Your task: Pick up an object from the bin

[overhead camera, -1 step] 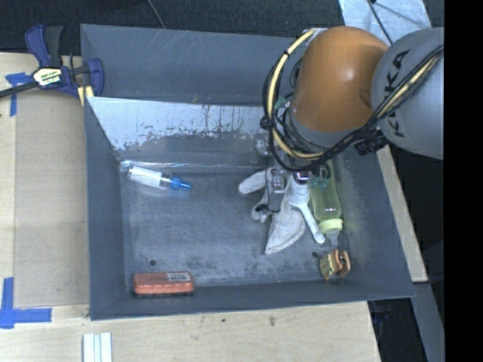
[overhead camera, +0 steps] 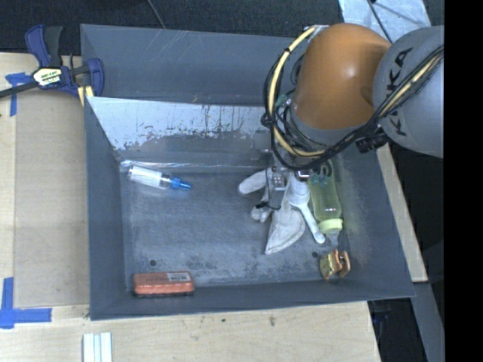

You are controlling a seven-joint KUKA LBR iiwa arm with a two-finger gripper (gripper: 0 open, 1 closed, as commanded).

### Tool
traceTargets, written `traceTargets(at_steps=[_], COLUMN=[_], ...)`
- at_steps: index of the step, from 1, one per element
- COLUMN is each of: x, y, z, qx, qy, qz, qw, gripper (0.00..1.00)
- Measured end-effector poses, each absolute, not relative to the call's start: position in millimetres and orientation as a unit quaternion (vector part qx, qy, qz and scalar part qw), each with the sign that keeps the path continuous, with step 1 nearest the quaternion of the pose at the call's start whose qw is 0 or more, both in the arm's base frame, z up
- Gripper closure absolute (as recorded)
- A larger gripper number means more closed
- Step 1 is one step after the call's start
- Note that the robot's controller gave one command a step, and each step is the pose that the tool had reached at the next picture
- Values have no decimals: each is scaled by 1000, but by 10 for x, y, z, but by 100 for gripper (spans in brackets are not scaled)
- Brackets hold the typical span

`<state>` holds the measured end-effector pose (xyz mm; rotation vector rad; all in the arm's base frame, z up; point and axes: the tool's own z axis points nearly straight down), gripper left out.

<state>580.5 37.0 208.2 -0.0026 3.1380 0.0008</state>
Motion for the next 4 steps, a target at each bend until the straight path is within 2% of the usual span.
traceTargets(at_steps=[1,2,3,4], x=[5808,5958,6189,6189], y=[80,-380,-364,-364], z=[1590,1257,771,771], qx=[-26,-25,-58,-58], qy=[1000,1000,998,998], qz=[0,0,1,1], qw=[5,-2,0,0], gripper=[0,0,100,100])
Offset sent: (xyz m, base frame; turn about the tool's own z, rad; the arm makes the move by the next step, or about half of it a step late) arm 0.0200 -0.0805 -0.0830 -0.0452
